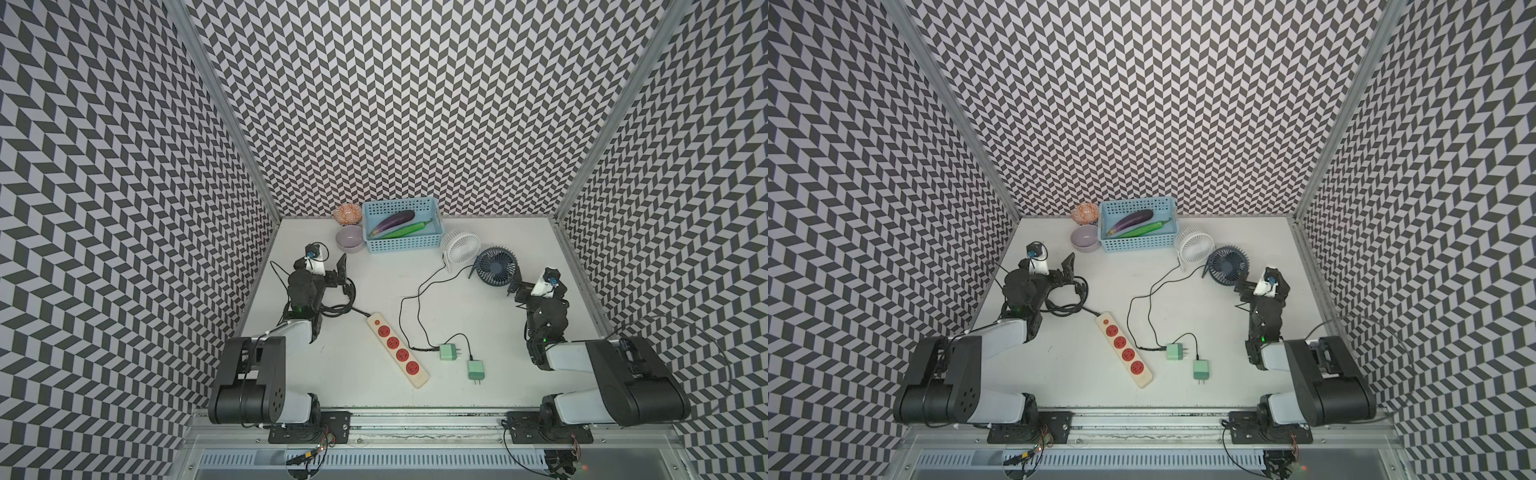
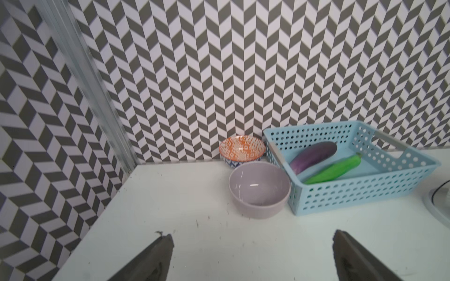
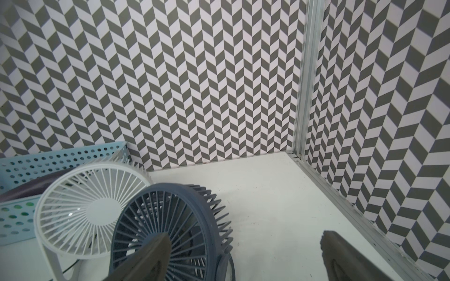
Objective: Plug the desk fan into the power strip
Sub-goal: Adjust the socket at the center of the board.
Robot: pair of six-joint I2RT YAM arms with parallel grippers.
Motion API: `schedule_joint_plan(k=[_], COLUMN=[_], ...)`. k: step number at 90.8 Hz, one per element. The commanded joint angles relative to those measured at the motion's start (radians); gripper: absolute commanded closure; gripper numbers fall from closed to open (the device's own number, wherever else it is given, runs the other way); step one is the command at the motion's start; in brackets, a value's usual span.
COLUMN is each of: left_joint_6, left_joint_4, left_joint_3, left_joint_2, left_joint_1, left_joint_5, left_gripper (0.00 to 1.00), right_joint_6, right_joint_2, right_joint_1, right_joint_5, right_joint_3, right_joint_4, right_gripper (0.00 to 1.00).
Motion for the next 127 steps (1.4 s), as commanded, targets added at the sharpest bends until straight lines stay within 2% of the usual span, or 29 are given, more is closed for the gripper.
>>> schedule_joint_plan(k=[1, 8, 13, 22, 31, 40, 52, 65, 80, 92, 110, 127], left_joint_6=[-0.044, -0.073, -0.091, -0.122, -0.125, -0.126, -0.106, -0.129, -0.164, -0.160, -0.210, -0.239], left_joint_4=[-0.320, -0.497, -0.611, -0.784, -0.871, -0.947, -0.963, -0.927, -0.964, -1.076, -1.221, -1.324], left_joint_3=[0.110, 0.192, 0.245, 0.306, 0.312, 0.318, 0.303, 0.277, 0.281, 0.320, 0.342, 0.344], left_joint_2=[-0.066, -0.076, -0.071, -0.070, -0.109, -0.124, -0.094, -0.053, -0.023, -0.015, 0.013, 0.068], left_joint_1=[-0.021, -0.035, -0.042, -0.054, -0.053, -0.054, -0.055, -0.058, -0.084, -0.122, -0.130, -0.131], left_joint_5=[-0.057, -0.064, -0.045, -0.022, 0.014, 0.055, 0.173, 0.213, 0.293, 0.316, 0.386, 0.432], left_gripper=[0.00, 0.00, 0.00, 0.00, 0.00, 0.00, 0.00, 0.00, 0.00, 0.00, 0.00, 0.00], right_joint_6=[0.118, 0.216, 0.251, 0.338, 0.406, 0.418, 0.416, 0.403, 0.385, 0.376, 0.348, 0.335], right_joint_2=[-0.084, -0.114, -0.128, -0.170, -0.225, -0.289, -0.381, -0.459, -0.531, -0.559, -0.574, -0.593], right_joint_1=[0.006, 0.006, 0.006, 0.007, 0.008, 0.007, 0.008, 0.008, 0.008, 0.007, 0.008, 0.007], right_joint_5=[0.086, 0.099, 0.065, 0.023, -0.024, -0.066, -0.130, -0.180, -0.218, -0.210, -0.178, -0.167], right_joint_3=[0.098, 0.194, 0.241, 0.277, 0.267, 0.255, 0.231, 0.196, 0.205, 0.234, 0.267, 0.258], right_joint_4=[-0.253, -0.485, -0.577, -0.682, -0.736, -0.775, -0.836, -0.865, -0.955, -1.048, -1.132, -1.136], right_gripper=[0.00, 0.00, 0.00, 0.00, 0.00, 0.00, 0.01, 0.00, 0.00, 0.00, 0.00, 0.00])
